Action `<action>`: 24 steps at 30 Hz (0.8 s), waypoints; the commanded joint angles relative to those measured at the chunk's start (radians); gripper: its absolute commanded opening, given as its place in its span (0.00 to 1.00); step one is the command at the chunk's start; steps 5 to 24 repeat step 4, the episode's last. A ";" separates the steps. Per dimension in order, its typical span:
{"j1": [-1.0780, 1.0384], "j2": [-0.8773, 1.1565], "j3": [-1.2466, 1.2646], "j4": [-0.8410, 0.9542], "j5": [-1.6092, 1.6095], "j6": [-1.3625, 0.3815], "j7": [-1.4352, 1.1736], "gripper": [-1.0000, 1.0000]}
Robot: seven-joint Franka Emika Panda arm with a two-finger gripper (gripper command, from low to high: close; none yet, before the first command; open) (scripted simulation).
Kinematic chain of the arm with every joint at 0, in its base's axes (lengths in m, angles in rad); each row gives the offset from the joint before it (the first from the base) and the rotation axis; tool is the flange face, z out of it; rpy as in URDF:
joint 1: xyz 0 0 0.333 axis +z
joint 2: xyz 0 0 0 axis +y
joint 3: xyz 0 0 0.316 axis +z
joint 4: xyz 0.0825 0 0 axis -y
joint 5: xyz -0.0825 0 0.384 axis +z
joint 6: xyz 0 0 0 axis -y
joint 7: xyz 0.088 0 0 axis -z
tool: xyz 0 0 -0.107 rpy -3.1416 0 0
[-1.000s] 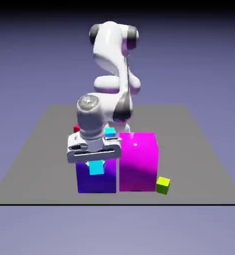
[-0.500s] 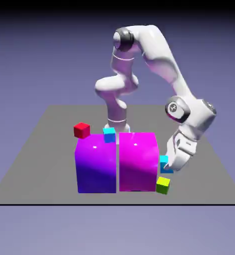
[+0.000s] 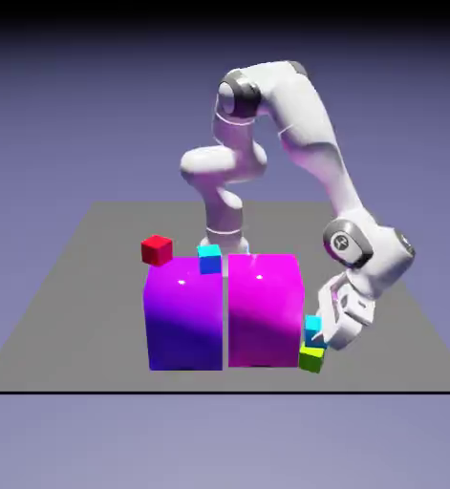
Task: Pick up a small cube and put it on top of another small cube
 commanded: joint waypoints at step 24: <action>-0.072 0.019 0.068 -0.004 -0.044 0.005 0.029 1.00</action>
